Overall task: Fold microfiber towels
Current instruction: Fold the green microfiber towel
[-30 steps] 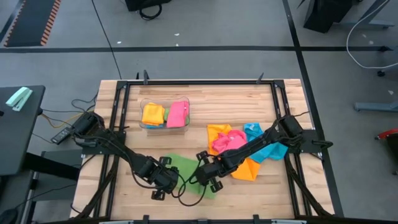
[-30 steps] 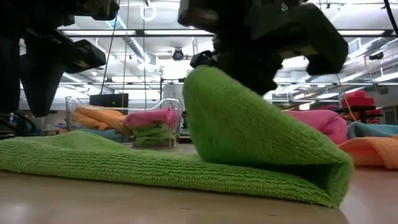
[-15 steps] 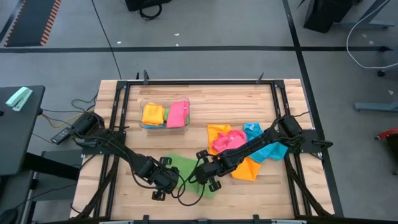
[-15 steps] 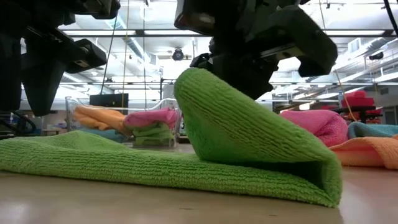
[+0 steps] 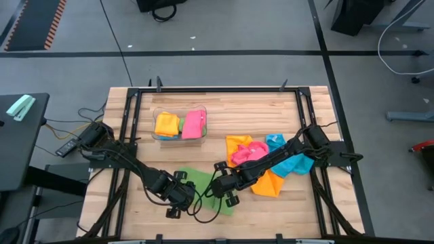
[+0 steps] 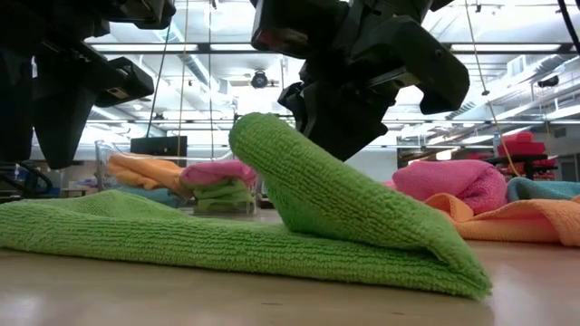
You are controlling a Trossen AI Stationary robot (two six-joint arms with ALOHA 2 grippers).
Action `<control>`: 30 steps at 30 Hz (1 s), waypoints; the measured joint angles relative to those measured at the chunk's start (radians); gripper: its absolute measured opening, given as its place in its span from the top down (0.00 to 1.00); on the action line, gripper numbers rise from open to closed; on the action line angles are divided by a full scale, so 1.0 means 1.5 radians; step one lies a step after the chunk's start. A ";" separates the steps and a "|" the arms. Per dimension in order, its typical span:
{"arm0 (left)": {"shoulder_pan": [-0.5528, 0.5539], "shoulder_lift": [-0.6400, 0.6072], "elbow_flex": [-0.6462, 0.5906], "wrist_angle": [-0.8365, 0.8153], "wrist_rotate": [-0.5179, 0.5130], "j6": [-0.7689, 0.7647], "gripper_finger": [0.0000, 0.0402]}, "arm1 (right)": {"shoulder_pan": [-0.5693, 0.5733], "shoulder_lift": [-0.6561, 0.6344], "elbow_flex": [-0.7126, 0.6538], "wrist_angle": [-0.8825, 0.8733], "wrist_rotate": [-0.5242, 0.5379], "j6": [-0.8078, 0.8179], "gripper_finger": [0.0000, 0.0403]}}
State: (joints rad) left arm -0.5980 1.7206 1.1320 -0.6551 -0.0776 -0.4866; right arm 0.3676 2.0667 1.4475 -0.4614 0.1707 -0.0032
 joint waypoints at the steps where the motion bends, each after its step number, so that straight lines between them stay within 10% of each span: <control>1: 0.000 0.000 0.000 0.000 0.000 0.000 0.70 | 0.000 0.000 0.000 0.000 0.000 0.000 0.94; 21: -0.001 0.000 0.000 -0.004 0.006 0.000 0.72 | -0.017 -0.013 0.000 0.006 0.083 0.020 0.59; 30: -0.016 -0.017 0.000 -0.110 0.096 -0.022 0.72 | -0.009 -0.039 0.001 0.018 0.013 -0.004 0.57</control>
State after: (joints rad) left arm -0.6214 1.6947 1.1320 -0.8204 0.0669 -0.5195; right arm 0.3539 2.0083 1.4490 -0.4345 0.1900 -0.0092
